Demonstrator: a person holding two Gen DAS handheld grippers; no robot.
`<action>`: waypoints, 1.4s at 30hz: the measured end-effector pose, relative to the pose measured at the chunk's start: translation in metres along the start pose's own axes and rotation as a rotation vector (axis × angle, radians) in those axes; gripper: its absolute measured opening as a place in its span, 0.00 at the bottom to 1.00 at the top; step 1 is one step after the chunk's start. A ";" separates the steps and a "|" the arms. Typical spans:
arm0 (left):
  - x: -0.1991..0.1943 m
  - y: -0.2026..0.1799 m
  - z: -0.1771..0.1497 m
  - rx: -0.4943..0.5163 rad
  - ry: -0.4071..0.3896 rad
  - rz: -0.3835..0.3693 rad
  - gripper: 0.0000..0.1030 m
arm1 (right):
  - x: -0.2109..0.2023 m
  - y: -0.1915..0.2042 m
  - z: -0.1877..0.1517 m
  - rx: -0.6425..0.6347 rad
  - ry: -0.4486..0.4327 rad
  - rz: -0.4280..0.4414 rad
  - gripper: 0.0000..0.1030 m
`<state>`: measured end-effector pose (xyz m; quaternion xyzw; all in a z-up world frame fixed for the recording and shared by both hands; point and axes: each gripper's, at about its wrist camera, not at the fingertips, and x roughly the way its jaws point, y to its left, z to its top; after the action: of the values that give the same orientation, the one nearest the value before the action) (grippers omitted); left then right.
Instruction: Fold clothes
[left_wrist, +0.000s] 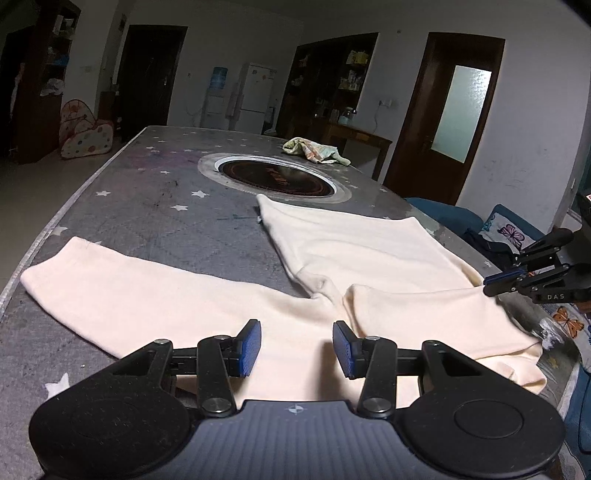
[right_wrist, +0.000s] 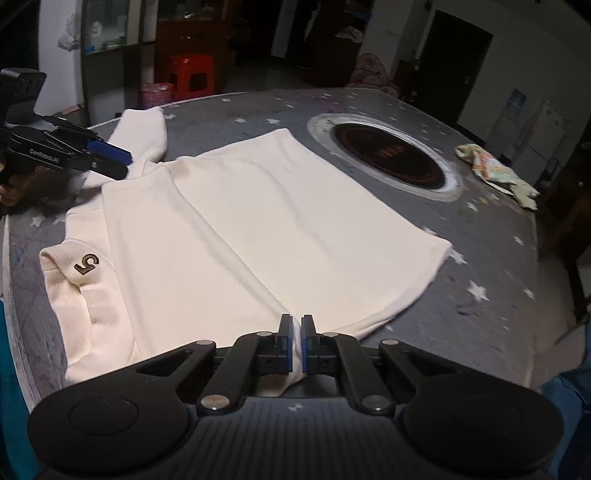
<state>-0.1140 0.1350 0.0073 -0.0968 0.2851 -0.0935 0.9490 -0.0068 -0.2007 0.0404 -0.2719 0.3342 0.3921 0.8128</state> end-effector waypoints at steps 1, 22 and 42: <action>0.000 0.000 0.000 0.001 0.002 0.000 0.45 | -0.003 -0.002 -0.003 0.008 0.002 -0.007 0.03; 0.003 -0.002 0.002 0.039 0.016 0.022 0.45 | -0.021 0.000 -0.025 0.068 -0.062 -0.128 0.13; 0.033 -0.085 0.002 0.229 0.037 -0.130 0.27 | -0.041 0.061 -0.048 0.105 -0.027 0.035 0.17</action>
<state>-0.0961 0.0460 0.0123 -0.0044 0.2831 -0.1885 0.9404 -0.0918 -0.2202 0.0303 -0.2175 0.3481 0.3918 0.8234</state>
